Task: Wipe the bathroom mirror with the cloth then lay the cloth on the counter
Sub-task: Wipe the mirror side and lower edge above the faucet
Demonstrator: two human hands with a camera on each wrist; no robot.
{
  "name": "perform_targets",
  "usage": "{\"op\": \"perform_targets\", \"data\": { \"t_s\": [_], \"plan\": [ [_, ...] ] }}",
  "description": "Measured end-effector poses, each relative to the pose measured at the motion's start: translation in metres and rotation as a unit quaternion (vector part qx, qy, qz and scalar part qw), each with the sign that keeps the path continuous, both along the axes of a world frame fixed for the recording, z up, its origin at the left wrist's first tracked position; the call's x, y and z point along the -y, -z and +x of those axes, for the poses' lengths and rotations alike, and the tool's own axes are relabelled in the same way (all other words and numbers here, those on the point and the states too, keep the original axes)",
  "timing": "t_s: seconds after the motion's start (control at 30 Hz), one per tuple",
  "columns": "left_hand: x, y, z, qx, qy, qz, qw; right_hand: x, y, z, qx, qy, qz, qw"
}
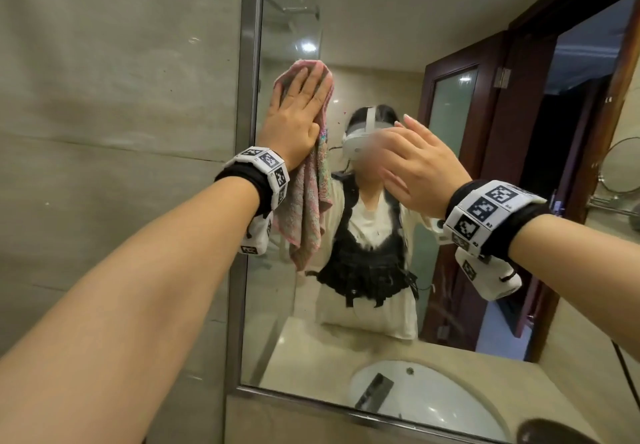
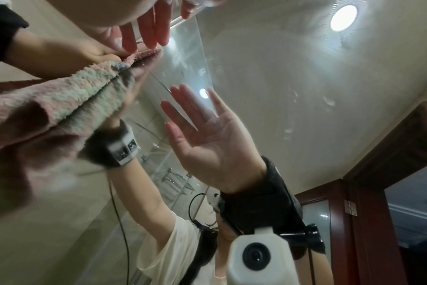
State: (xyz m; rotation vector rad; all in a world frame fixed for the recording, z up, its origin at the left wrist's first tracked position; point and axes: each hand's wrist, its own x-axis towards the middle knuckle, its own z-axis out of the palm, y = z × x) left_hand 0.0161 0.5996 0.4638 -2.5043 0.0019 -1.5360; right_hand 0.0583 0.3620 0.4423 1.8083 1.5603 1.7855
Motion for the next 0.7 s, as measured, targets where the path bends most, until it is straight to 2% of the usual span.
{"op": "perform_targets", "data": {
  "t_s": [0.2,0.4,0.5,0.6,0.7],
  "plan": [
    [-0.003,0.02,0.001,0.073,-0.003,-0.115,0.991,0.002,0.01,0.0,-0.018,0.003,0.01,1.0],
    [-0.002,0.021,0.0,0.086,0.023,-0.124,0.988,0.019,0.011,0.007,-0.014,0.018,-0.007,1.0],
    [0.004,0.015,0.0,0.07,0.055,-0.076,0.993,0.023,0.007,0.01,-0.01,0.028,0.009,1.0],
    [0.021,0.009,0.005,0.02,0.08,0.03,0.996,0.025,0.006,0.013,-0.022,0.041,0.023,0.999],
    [0.032,0.018,0.014,0.026,0.11,0.142,0.983,0.028,0.012,0.015,-0.052,0.039,0.062,0.996]
  ]
}}
